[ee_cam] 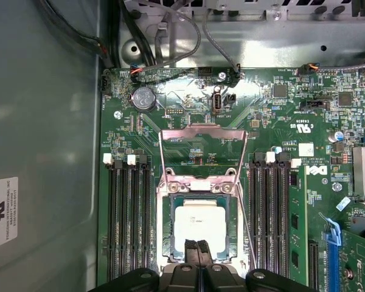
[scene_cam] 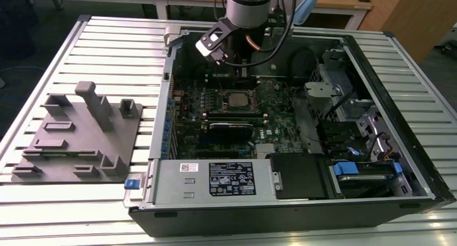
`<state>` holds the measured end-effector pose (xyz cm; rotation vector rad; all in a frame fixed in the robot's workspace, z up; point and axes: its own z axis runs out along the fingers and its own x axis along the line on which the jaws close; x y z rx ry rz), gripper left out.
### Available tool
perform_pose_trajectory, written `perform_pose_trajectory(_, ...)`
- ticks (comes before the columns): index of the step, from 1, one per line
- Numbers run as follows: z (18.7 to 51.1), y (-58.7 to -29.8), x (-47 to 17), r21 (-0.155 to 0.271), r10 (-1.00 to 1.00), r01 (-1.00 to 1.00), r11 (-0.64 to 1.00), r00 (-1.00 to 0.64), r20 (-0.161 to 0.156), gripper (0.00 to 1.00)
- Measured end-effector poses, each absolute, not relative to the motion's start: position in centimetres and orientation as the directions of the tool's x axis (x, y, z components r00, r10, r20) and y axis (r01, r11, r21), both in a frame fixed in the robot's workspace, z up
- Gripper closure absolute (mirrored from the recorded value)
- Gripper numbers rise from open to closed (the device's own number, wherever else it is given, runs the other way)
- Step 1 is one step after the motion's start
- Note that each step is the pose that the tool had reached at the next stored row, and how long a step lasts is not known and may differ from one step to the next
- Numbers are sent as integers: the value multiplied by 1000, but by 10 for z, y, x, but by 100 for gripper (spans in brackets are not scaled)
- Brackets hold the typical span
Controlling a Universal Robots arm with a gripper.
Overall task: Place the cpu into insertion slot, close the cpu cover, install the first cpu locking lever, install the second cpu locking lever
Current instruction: 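Close the cpu cover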
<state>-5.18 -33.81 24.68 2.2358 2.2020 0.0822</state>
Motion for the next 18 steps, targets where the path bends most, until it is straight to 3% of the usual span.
perform_pose_trajectory(18,252,-338,-52,38,999,999,-16,14,35,89)
